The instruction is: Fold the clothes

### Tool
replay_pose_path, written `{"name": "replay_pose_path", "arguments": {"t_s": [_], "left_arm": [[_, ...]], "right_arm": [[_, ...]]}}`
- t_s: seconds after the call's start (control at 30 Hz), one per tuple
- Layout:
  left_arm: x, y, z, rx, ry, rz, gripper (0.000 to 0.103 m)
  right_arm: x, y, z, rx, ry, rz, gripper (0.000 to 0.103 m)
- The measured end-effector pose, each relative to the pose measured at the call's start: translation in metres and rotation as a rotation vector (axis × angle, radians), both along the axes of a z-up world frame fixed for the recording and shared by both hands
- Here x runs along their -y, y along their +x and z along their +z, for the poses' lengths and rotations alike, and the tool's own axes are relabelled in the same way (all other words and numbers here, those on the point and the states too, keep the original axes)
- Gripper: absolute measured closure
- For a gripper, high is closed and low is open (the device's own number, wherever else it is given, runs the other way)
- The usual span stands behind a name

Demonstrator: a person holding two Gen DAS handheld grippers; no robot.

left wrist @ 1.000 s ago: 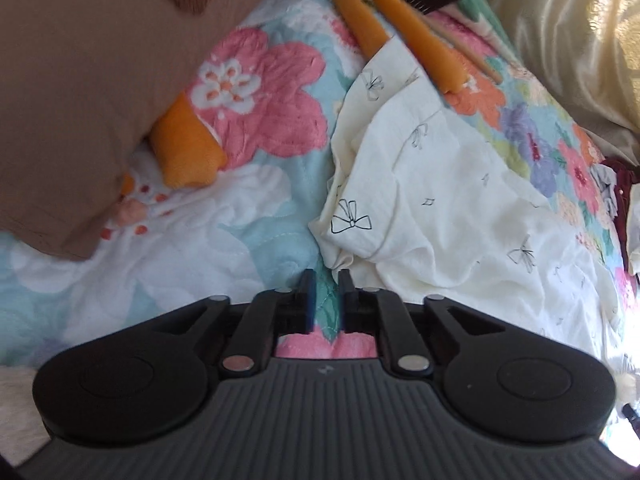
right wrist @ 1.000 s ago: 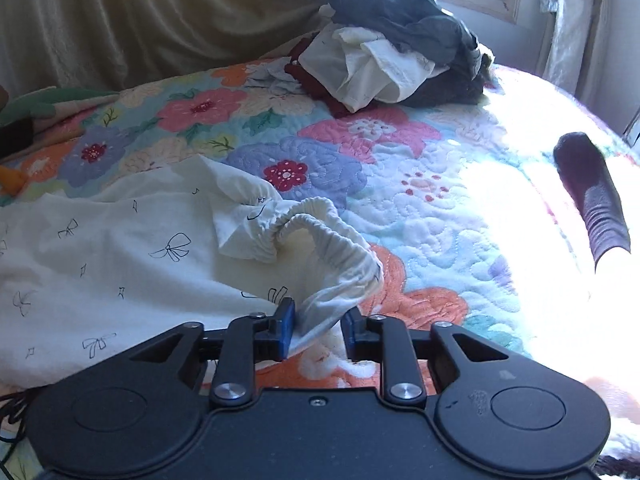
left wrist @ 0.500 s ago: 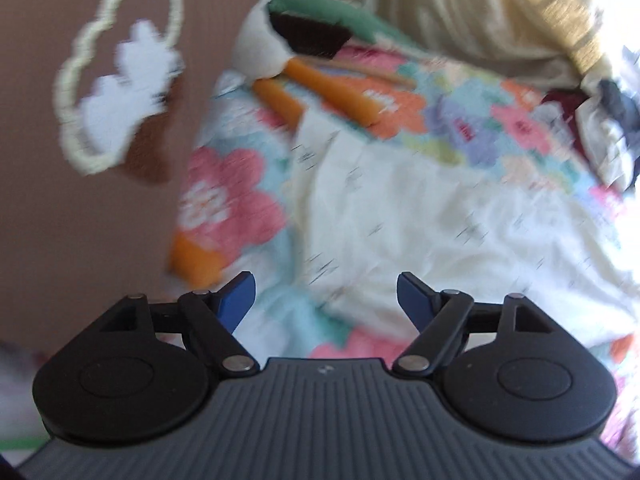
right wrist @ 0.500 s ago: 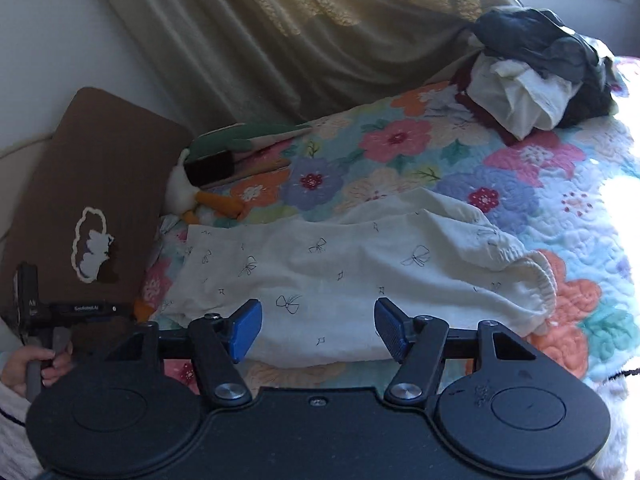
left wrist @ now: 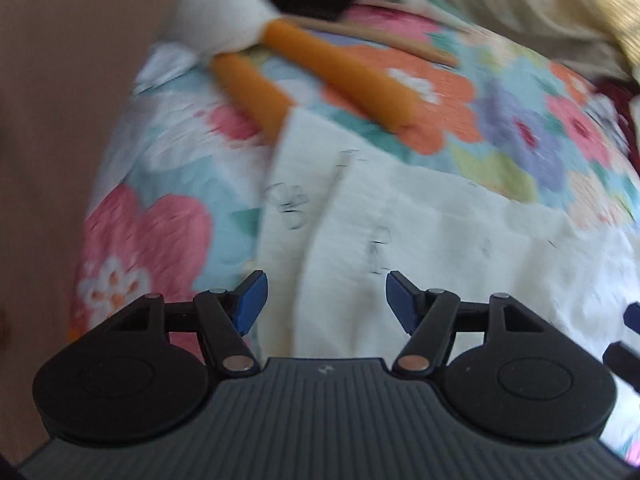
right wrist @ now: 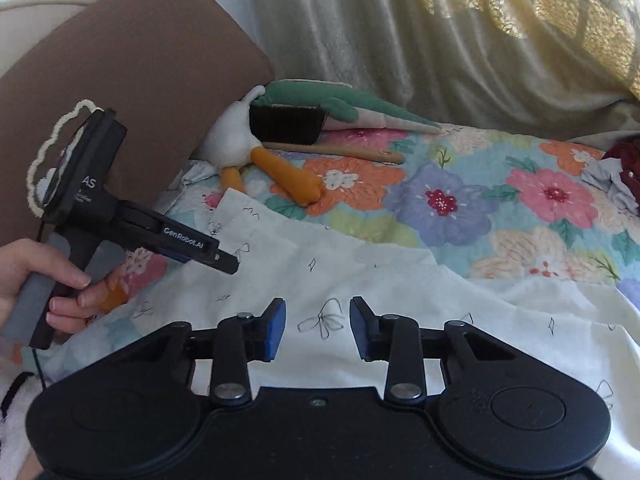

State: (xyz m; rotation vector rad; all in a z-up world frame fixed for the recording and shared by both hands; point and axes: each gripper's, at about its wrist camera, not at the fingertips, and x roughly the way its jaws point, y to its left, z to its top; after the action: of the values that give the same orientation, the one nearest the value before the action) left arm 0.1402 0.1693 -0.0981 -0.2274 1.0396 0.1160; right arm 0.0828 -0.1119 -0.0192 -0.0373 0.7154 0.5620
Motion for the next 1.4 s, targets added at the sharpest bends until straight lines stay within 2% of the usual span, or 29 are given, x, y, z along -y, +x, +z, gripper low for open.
{"name": "replay_pose_path", "arguments": {"t_s": [0.07,0.17,0.2,0.23,0.27,0.47,0.5,0.53,0.57,0.6,0.7,0.77,0.83,0.87,0.93,0.97,1.0,1.1,1.2,1.4], "left_arm": [[0.003,0.001,-0.001,0.060,-0.001,-0.050,0.035],[0.010,0.010,-0.009,0.059,0.032,-0.117,0.039],[0.013,0.011,-0.011,0.069,0.044,-0.136,0.043],[0.017,0.012,-0.012,0.072,0.060,-0.167,0.065],[0.021,0.012,-0.012,0.066,0.078,-0.193,0.079],[0.027,0.005,-0.006,0.078,0.114,-0.242,0.092],[0.025,0.005,-0.005,0.084,0.104,-0.238,0.093],[0.023,0.004,-0.004,0.091,0.094,-0.233,0.096],[0.022,0.003,-0.001,0.103,0.091,-0.224,0.097],[0.021,0.001,0.001,0.115,0.092,-0.220,0.097],[0.019,-0.007,0.012,0.168,0.101,-0.208,0.097],[0.015,-0.009,0.017,0.200,0.078,-0.199,0.097],[0.009,-0.008,0.018,0.218,0.048,-0.181,0.097],[0.007,-0.008,0.019,0.227,0.033,-0.171,0.097],[0.005,-0.006,0.020,0.237,0.021,-0.154,0.097],[0.004,-0.006,0.019,0.241,0.016,-0.151,0.097],[0.004,-0.005,0.018,0.239,0.012,-0.148,0.097],[0.003,-0.001,0.015,0.233,0.003,-0.139,0.097],[0.003,0.000,0.011,0.229,-0.005,-0.131,0.097],[0.001,0.001,0.013,0.238,-0.022,-0.121,0.097]], "right_arm": [[-0.010,0.011,-0.007,0.012,-0.062,-0.017,0.041],[-0.012,0.022,-0.017,0.020,-0.150,-0.075,0.040],[-0.009,0.025,-0.020,0.013,-0.156,-0.096,0.040],[-0.006,0.028,-0.023,0.004,-0.156,-0.116,0.040],[-0.002,0.031,-0.026,-0.005,-0.146,-0.136,0.040],[0.011,0.058,-0.043,-0.050,-0.103,-0.221,0.036],[0.012,0.059,-0.045,-0.046,-0.097,-0.216,0.045],[0.013,0.059,-0.046,-0.038,-0.089,-0.202,0.058],[0.012,0.058,-0.048,-0.037,-0.089,-0.185,0.099],[0.010,0.057,-0.049,-0.031,-0.092,-0.172,0.103],[0.004,0.043,-0.046,0.053,-0.127,-0.149,0.103],[-0.001,0.032,-0.041,0.115,-0.160,-0.133,0.103],[-0.003,0.029,-0.038,0.133,-0.169,-0.107,0.103],[-0.003,0.030,-0.037,0.135,-0.170,-0.101,0.100],[-0.002,0.035,-0.037,0.130,-0.191,-0.128,0.076],[-0.001,0.038,-0.036,0.127,-0.203,-0.143,0.046],[0.001,0.040,-0.037,0.126,-0.210,-0.169,0.033],[0.010,0.047,-0.048,0.094,-0.245,-0.237,0.033],[0.019,0.052,-0.059,0.072,-0.282,-0.255,0.033],[0.032,0.072,-0.070,0.011,-0.222,-0.210,0.033]]}}
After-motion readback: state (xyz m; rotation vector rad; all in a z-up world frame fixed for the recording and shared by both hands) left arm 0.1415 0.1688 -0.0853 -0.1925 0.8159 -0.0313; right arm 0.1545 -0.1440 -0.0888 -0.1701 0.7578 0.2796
